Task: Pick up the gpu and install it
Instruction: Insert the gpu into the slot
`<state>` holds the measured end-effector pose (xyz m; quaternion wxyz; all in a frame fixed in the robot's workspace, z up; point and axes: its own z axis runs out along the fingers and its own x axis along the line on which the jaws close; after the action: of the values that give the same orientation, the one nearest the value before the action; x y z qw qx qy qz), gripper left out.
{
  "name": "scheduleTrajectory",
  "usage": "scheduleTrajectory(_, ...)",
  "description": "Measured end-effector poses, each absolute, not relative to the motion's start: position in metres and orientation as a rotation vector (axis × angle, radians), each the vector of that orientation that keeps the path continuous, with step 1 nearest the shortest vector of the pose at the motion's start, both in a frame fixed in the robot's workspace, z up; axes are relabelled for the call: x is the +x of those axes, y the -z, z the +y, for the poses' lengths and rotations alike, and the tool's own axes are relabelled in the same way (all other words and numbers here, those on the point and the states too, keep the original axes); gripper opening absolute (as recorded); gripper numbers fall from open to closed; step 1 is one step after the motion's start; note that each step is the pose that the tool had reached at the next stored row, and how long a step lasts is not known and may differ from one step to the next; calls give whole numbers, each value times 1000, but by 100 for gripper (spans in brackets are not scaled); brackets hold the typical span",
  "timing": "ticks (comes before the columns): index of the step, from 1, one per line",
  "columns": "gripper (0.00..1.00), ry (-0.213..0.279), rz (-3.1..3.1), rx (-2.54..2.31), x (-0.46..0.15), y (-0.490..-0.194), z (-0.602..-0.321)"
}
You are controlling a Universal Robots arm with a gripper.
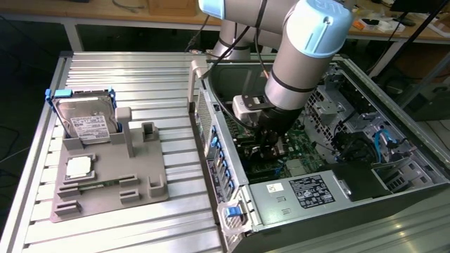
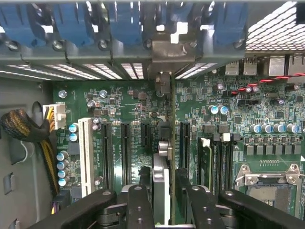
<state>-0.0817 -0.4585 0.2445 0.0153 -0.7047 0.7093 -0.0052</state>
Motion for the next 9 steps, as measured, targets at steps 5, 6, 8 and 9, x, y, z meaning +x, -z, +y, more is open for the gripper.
scheduleTrajectory(5,35,19,2206,-2192,-82,-249,-459)
scheduleTrajectory(6,35,19,2205,-2191,-82,-250,-459)
scheduleTrajectory(8,35,21,2205,-2191,-82,-252,-459)
scheduleTrajectory(9,35,22,2204,-2190,-82,-253,-459)
